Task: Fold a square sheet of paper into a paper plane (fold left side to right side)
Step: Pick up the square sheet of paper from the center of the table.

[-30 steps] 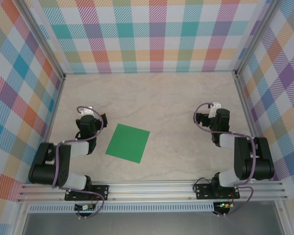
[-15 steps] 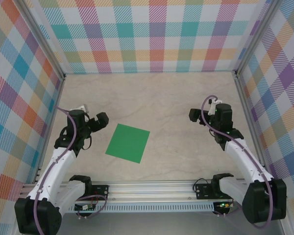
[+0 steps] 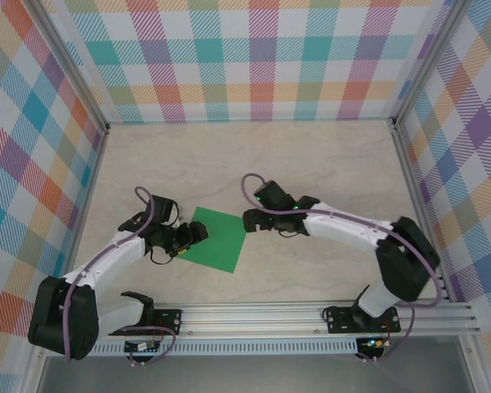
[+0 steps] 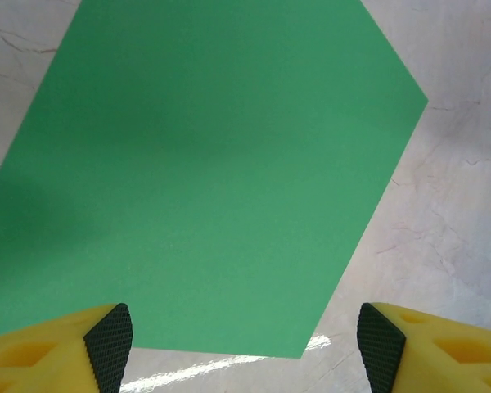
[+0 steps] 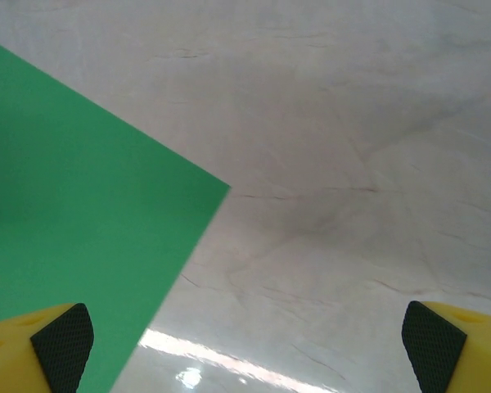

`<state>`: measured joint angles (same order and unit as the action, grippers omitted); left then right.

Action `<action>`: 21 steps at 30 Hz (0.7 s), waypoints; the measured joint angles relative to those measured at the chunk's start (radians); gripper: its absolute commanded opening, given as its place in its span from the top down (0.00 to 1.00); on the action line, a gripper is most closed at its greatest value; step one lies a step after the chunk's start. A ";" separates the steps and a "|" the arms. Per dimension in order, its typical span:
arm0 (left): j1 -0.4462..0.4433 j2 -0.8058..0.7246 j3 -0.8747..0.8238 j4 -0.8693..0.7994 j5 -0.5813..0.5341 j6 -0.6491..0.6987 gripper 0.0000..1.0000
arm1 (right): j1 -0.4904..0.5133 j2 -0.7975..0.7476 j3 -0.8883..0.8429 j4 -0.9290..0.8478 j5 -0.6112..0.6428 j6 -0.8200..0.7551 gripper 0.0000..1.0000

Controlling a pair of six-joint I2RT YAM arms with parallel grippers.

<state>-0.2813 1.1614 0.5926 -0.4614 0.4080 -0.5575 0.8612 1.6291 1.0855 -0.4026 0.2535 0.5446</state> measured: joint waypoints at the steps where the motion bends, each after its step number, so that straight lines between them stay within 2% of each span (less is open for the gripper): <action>1: 0.000 0.013 0.000 0.004 0.004 0.000 0.25 | 0.012 0.039 0.031 -0.002 0.010 0.003 0.00; 9: -0.002 0.180 0.031 0.014 0.011 0.021 0.27 | 0.045 0.307 0.266 -0.060 0.063 0.039 0.00; 21: -0.005 0.240 0.085 -0.027 -0.018 0.068 0.27 | 0.099 0.452 0.372 -0.129 0.069 0.103 0.00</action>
<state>-0.2859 1.4017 0.6781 -0.4881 0.3897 -0.4892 0.9600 2.0808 1.4574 -0.5316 0.3222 0.6479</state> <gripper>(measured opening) 0.733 0.997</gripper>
